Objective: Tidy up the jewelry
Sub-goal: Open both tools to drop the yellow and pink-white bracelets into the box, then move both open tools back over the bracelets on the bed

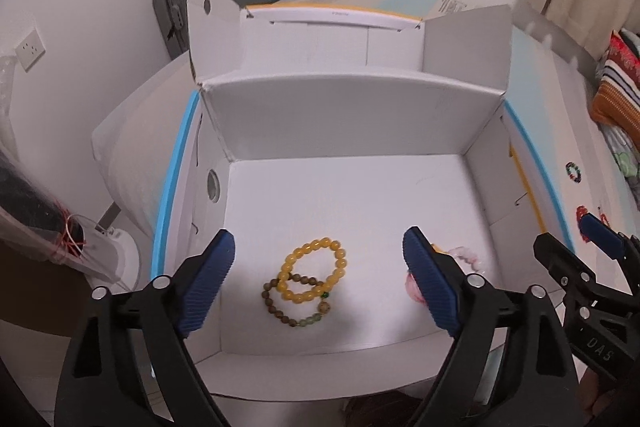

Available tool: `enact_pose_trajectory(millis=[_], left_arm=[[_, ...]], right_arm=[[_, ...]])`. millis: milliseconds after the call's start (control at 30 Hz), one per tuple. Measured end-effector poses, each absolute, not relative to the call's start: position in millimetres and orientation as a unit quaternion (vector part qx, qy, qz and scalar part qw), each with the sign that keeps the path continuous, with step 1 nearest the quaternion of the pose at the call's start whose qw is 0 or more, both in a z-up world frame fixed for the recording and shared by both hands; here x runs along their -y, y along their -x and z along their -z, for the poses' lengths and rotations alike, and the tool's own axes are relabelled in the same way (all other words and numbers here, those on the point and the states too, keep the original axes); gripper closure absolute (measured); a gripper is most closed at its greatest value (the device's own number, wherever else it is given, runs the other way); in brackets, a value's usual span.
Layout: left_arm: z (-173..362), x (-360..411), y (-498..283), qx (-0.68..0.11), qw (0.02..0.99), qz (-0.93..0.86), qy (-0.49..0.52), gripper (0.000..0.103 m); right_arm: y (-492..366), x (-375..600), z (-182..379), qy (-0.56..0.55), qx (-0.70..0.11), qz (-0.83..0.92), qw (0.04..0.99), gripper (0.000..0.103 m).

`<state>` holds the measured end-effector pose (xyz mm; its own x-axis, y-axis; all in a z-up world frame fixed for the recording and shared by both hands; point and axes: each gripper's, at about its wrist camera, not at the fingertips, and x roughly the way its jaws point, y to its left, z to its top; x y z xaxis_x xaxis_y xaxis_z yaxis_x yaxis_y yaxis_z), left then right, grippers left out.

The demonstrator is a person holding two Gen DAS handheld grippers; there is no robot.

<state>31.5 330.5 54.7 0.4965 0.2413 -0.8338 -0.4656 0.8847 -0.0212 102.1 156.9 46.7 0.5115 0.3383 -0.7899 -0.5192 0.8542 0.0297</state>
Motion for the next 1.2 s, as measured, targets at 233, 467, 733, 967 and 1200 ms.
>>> enact_pose_trajectory(millis=[233,467,733,967,1200], left_arm=[[-67,-308,-33,-0.446,0.864,-0.204,0.116,0.006],[-82,-276,-38,-0.434,0.875,-0.184,0.109,0.006],[-100,-228,-56,-0.425,0.889,-0.146,0.095,0.006],[-113,-180,-67,-0.424,0.895,-0.114,0.077,0.006],[-125,-137,-67,-0.421,0.902,-0.085,0.053,0.006]], right_arm=[[-105,-129,-62,0.083,-0.409,-0.235,0.878,0.012],[-104,-95,-77,0.070,-0.391,-0.216,0.892,0.008],[-105,-38,-98,0.060,-0.383,-0.177,0.904,0.008],[-95,19,-121,0.053,-0.374,-0.134,0.916,0.008],[-84,74,-139,0.033,-0.371,-0.096,0.923,0.008]])
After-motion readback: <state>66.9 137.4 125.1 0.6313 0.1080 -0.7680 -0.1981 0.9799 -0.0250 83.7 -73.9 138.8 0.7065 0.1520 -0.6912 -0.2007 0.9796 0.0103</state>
